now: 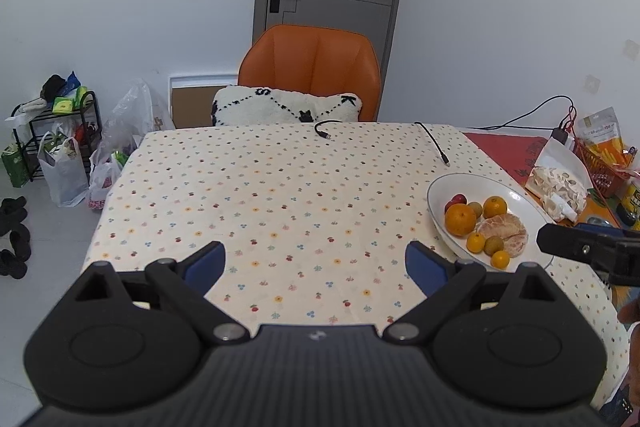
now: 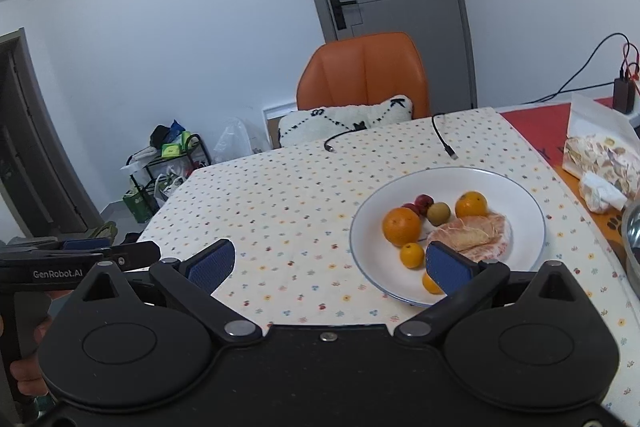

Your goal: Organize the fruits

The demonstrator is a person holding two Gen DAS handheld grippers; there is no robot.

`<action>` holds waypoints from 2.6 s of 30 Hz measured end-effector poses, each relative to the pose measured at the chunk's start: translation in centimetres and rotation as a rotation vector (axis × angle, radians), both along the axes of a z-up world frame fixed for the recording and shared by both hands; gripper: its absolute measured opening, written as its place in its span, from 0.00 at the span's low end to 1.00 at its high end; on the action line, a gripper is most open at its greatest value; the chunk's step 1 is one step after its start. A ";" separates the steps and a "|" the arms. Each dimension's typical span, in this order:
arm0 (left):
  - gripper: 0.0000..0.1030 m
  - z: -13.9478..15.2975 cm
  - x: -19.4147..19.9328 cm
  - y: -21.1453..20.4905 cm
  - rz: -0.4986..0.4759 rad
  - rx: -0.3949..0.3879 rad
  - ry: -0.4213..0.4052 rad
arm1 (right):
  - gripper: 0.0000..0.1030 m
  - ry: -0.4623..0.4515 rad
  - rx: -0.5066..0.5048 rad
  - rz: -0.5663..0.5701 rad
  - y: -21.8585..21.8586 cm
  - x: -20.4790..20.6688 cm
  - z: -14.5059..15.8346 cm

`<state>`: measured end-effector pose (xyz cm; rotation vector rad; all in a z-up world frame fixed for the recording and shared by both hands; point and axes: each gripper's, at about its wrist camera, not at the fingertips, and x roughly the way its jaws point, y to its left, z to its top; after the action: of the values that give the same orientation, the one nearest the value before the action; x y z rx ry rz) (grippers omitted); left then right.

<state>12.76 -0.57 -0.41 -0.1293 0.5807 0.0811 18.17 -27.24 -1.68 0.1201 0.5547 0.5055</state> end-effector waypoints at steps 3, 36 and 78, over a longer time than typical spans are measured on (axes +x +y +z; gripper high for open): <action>0.93 0.2 -0.6 0.3 0.002 0.002 -0.003 | 1.00 -0.012 -0.004 0.007 0.2 -0.5 0.4; 0.94 0.3 -5.3 2.1 0.028 0.007 0.022 | 1.00 -0.028 -0.029 0.061 0.4 -4.7 1.4; 0.94 -1.4 -4.5 2.6 0.034 -0.014 0.061 | 1.00 0.019 -0.035 0.060 0.6 -4.1 -0.4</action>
<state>8.30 2.00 -1.79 -0.1505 0.6401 0.1143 14.04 -26.69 -2.13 0.0753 0.5867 0.5537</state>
